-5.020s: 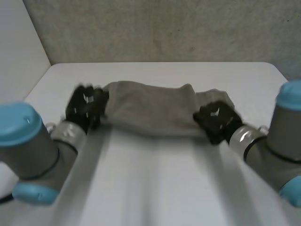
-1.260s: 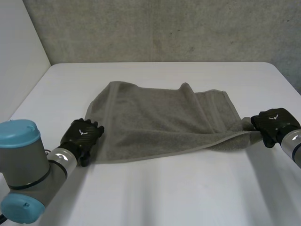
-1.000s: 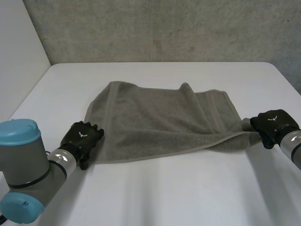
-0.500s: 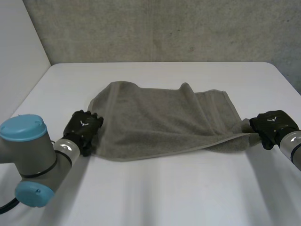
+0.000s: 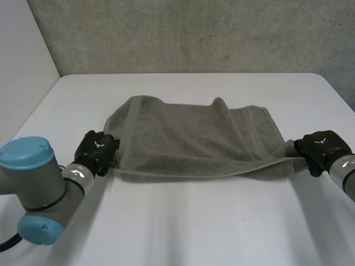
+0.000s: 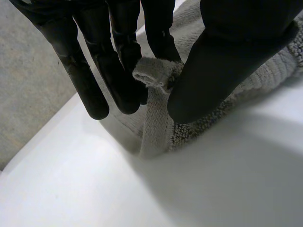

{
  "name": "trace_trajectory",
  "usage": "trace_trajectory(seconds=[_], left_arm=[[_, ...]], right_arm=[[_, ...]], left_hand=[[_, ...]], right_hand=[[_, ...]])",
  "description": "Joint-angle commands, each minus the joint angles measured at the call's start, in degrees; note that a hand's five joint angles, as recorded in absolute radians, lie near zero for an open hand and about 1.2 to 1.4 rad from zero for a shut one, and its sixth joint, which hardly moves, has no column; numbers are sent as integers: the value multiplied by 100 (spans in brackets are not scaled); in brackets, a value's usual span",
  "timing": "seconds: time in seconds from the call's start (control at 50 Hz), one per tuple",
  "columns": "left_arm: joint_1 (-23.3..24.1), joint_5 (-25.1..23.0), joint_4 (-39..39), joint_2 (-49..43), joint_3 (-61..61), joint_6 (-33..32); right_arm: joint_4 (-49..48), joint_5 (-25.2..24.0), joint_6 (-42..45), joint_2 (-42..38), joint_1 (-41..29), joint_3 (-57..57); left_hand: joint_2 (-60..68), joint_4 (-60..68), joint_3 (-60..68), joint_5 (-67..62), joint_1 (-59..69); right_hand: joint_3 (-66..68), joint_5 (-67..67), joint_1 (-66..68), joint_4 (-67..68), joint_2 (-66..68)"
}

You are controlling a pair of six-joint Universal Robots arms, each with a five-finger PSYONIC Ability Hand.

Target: Fold the laundry

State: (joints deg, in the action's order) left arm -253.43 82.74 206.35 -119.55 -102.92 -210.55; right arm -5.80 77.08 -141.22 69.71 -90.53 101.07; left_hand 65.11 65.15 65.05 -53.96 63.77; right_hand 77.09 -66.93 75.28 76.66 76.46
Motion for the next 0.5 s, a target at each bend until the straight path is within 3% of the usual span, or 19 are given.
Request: trace_trajectory(seconds=[0.02,0.04,0.06,0.08,0.1,0.12,0.5], left_arm=[[-154,-21,1,178,-325,-21],[-154,-21,1,178,-325,-21],[-163,-21,1,186,-334,-29],[-171,-21,1,187,-342,-29],[-172,-21,1,187,-343,-29],[-163,-12,10,187,-343,-29],[-163,-12,116,2,-194,-29]], right_arm=[[0,0,16,-1,0,0],[0,0,16,-10,0,0],[0,0,16,-10,0,0],[0,0,16,-10,0,0],[0,0,16,-10,0,0],[0,0,16,-10,0,0],[0,0,16,-19,0,35]], left_hand=[[753,750,760,-868,888],[751,747,758,-866,885],[-99,-102,-92,-17,36],[-1722,-1726,-1716,1607,-1588],[-1739,-1742,-1732,1624,-1604],[-2738,-2742,-2731,2623,-2603],[-2380,-2384,-2374,2265,-2246]], right_hand=[[291,-307,472,334,354],[291,-307,472,334,354],[291,-307,472,334,354],[291,-307,472,334,354],[291,-307,472,334,354],[291,-307,472,334,354],[291,-307,472,334,354]])
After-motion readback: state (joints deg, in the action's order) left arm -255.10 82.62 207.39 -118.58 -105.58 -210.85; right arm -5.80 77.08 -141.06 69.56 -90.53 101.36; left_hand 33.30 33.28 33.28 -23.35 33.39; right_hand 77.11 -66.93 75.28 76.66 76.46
